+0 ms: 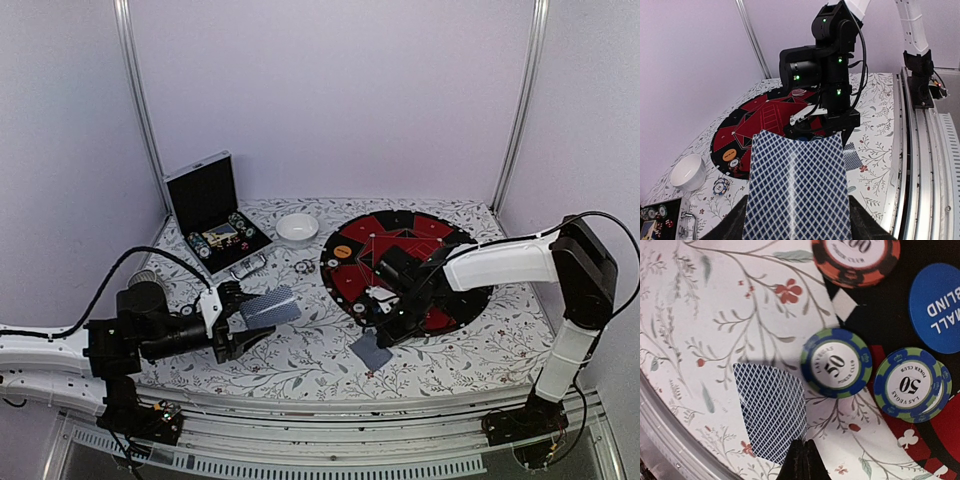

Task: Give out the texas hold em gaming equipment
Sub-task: Pick up the poker card from the center of the board, then distribute the poker card in the big blind area.

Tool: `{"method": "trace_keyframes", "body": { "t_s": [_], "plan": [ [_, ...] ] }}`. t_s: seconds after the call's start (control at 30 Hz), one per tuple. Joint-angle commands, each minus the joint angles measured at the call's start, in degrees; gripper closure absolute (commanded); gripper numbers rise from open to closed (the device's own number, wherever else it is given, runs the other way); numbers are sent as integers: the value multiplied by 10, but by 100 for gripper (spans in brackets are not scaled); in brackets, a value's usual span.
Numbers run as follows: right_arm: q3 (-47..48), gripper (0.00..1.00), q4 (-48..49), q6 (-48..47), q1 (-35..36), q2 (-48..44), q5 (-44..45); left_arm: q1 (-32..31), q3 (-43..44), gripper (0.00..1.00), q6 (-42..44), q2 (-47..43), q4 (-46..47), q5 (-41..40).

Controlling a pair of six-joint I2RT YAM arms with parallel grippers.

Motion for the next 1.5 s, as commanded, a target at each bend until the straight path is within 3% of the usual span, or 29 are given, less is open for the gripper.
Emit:
{"method": "trace_keyframes", "body": {
  "t_s": [0.0, 0.23, 0.37, 0.57, 0.8, 1.1, 1.47],
  "plan": [
    [24, 98, 5, -18, -4, -67, -57, -8, 21, 44, 7, -10, -1, -12],
    [51, 98, 5, -10, -43, -125, -106, -8, 44, 44, 17, -13, -35, -22],
    [115, 98, 6, 1, -109, -117, -113, -7, 62, 44, 37, -10, -53, -32],
    [239, 98, 48, 28, -194, -38, -60, -1, 74, 44, 43, 5, -45, -17],
    [354, 98, 50, 29, -213, 82, -58, 30, 98, 44, 25, 27, -44, 14],
    [381, 98, 106, 116, -222, 183, -45, 106, 130, 44, -1, 79, -27, 46],
    [442, 98, 96, 176, -260, 318, -93, 113, 132, 44, -3, 61, -45, 74]
  ]
}}
